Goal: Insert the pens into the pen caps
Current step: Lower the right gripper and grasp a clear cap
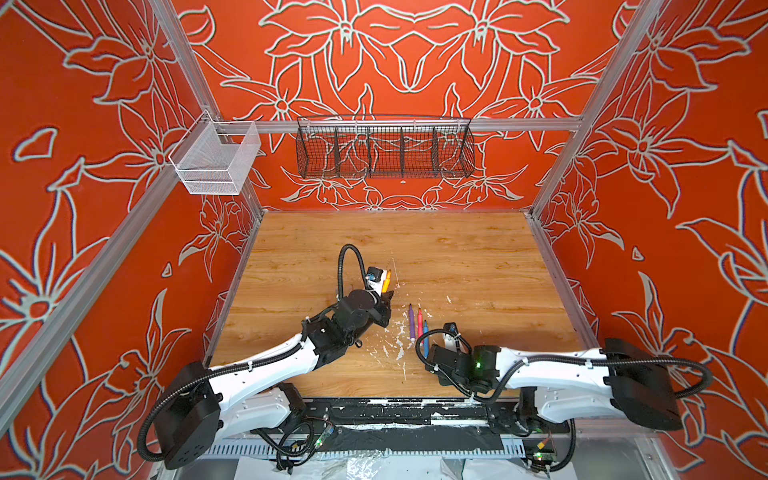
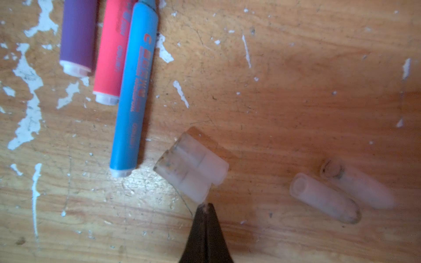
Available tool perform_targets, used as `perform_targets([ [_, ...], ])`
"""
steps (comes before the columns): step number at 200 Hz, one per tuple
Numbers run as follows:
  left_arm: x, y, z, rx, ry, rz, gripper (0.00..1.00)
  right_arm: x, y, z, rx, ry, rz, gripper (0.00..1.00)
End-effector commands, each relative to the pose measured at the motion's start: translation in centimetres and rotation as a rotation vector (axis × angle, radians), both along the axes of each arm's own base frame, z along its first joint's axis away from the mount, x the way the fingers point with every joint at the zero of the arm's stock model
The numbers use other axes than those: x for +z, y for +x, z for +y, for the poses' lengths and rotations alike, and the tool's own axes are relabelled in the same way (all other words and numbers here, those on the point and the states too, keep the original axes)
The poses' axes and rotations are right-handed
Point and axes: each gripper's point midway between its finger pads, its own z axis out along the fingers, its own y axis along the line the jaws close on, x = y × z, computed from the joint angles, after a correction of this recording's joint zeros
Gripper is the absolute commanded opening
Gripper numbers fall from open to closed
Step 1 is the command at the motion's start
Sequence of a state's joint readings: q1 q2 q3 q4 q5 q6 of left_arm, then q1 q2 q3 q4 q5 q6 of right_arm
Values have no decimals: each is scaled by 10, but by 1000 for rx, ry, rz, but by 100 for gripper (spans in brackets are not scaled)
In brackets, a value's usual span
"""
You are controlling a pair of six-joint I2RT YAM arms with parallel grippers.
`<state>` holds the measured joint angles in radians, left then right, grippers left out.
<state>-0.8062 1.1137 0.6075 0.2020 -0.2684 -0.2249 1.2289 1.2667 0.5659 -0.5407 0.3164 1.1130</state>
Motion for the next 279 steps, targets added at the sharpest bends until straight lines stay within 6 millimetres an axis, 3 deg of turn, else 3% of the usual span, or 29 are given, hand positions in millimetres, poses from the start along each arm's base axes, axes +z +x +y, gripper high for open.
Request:
perform_targets([
  [1, 4, 1, 1, 8, -6, -9, 0, -7, 7, -9, -46, -17, -24, 3],
  [96, 6, 1, 2, 9, -10, -11, 0, -32, 42, -27, -136, -80, 4, 0],
  [141, 6, 0, 2, 10, -10, -11, 0, -29, 60, -24, -135, -133, -2, 0],
  [160, 10, -1, 7, 37, -28, 9, 0, -21, 65, -26, -149, -149, -24, 0],
  [186, 32, -9, 27, 161, -148, 112, 0, -1, 68, -33, -158, -158, -64, 0],
  [191, 50, -15, 32, 162, -198, 105, 0, 5, 69, -34, -157, -156, -72, 0],
  [212, 72, -33, 38, 138, -305, 134, 0, 27, 68, -29, -120, -103, -90, 11],
  [237, 89, -47, 37, 87, -396, 152, 0, 44, 64, -11, -38, -19, -70, 27],
  [279, 93, -53, 21, 51, -389, 236, 0, 56, 68, 8, 48, -59, -15, 36],
])
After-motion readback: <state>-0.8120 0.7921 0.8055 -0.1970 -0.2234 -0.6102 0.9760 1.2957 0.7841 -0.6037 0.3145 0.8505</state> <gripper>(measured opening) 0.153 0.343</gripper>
